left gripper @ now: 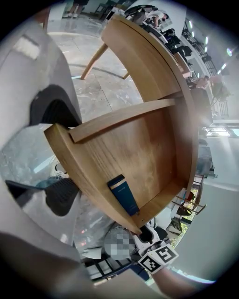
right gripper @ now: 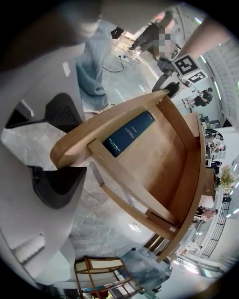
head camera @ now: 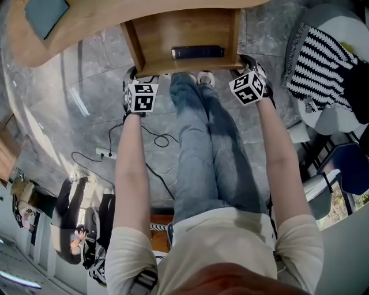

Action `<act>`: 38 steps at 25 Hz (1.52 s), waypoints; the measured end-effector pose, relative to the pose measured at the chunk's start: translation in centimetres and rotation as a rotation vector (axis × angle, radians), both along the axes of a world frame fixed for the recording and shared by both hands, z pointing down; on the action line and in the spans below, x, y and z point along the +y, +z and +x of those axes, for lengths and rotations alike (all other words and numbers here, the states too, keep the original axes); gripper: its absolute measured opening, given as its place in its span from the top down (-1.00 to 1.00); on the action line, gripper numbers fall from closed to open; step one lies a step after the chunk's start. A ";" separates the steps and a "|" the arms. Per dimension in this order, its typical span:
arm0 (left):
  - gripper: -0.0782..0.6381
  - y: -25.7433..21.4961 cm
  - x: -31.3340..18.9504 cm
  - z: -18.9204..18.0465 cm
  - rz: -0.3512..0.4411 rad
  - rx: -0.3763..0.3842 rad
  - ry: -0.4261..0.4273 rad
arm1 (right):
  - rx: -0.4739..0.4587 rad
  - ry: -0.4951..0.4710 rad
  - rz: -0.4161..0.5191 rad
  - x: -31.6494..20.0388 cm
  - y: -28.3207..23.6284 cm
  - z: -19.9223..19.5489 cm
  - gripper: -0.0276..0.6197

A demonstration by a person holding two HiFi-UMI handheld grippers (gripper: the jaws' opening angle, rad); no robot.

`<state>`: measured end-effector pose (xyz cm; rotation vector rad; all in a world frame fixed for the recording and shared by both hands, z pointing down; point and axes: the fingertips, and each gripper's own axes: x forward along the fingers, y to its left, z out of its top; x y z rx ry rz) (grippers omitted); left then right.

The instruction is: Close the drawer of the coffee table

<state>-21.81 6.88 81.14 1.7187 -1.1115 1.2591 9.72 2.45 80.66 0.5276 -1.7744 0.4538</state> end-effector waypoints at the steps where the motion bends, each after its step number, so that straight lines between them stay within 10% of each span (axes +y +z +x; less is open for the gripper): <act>1: -0.17 -0.1 0.1 -0.1 -0.005 -0.004 0.000 | 0.004 -0.007 -0.001 0.0 -0.1 0.0 0.24; 38: -0.07 -7.0 -0.7 -0.1 -0.004 -0.002 -0.004 | -0.036 -0.084 -0.063 -0.7 -6.8 -0.1 0.33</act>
